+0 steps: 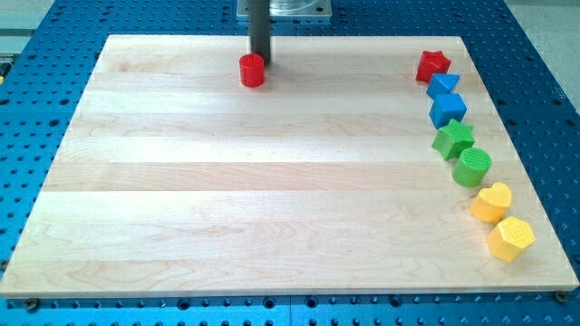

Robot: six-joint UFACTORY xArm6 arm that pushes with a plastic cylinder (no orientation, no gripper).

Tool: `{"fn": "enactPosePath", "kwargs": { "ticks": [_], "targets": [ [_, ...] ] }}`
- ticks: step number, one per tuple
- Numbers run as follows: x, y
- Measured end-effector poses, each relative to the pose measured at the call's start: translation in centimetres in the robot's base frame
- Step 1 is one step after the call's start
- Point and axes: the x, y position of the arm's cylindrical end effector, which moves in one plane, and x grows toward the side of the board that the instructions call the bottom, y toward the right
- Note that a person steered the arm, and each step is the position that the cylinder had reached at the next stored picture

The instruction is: Place the red circle above the red star

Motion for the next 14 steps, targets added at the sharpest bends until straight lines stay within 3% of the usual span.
{"fn": "enactPosePath", "kwargs": {
  "ticks": [1,2,3,4,5,6,8,10,11,12,13,14],
  "targets": [
    [0.2,-7.9],
    [2.6,-8.9],
    [6.3,-6.7],
    [6.3,-1.6],
    [6.2,-1.5],
    [5.9,5.6],
    [6.7,-5.7],
    [2.3,-1.8],
    [-0.1,6.5],
    [-0.3,9.5],
    [1.1,3.1],
    [1.8,8.4]
  ]
}}
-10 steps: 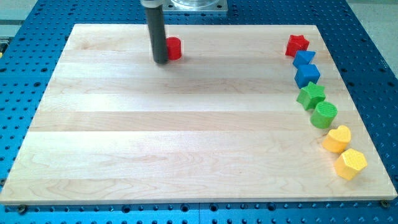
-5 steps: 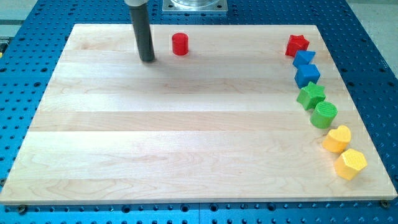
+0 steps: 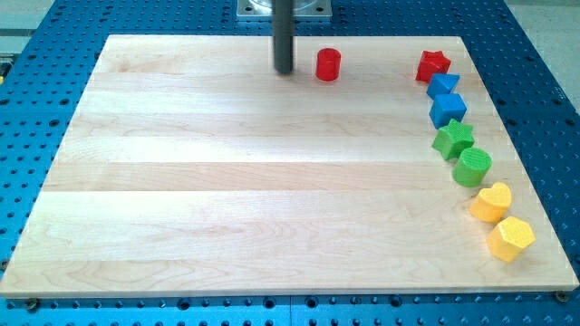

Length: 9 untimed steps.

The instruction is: Place the red circle above the red star

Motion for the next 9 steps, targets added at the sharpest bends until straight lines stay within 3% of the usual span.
{"fn": "enactPosePath", "kwargs": {
  "ticks": [1,2,4,5,8,9],
  "targets": [
    [-0.1,5.8],
    [1.1,0.4],
    [1.7,12.8],
    [1.0,15.6],
    [-3.8,12.6],
    [-4.3,16.8]
  ]
}}
